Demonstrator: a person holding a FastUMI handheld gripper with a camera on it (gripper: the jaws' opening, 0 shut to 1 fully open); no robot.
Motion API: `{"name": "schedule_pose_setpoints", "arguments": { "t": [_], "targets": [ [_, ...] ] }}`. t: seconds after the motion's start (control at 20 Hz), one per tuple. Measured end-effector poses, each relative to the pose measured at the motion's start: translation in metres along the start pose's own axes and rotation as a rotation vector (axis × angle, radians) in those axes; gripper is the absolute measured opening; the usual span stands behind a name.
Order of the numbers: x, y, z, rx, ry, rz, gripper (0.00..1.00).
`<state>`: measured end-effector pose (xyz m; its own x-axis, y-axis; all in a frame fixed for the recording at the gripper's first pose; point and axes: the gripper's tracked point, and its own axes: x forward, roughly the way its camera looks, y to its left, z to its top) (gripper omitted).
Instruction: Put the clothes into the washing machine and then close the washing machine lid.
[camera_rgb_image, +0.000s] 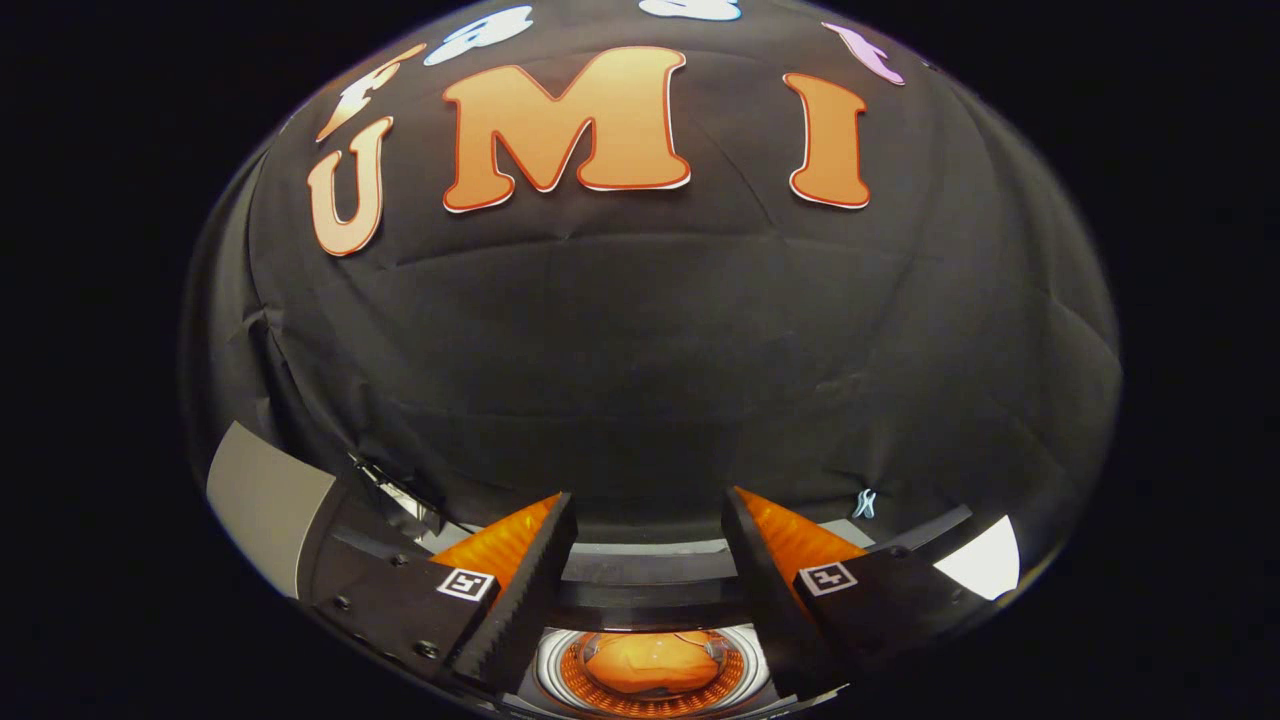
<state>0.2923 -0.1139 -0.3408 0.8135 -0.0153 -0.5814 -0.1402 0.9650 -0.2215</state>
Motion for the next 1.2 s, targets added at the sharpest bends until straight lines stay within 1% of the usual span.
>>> {"name": "schedule_pose_setpoints", "arguments": {
  "t": [0.15,0.4,0.75,0.9,1.05,1.2],
  "targets": [
    [-0.010,0.001,-0.007,-0.001,-0.009,-0.009,0.95],
    [-0.042,-0.002,-0.024,0.001,-0.010,-0.020,0.95],
    [-0.071,-0.003,-0.059,0.004,0.045,-0.051,0.95],
    [-0.083,-0.005,-0.090,0.013,0.084,-0.083,0.95],
    [-0.093,-0.009,-0.148,0.032,0.174,-0.117,0.96],
    [-0.097,-0.012,-0.183,0.073,0.221,-0.149,0.98]
  ]
}}
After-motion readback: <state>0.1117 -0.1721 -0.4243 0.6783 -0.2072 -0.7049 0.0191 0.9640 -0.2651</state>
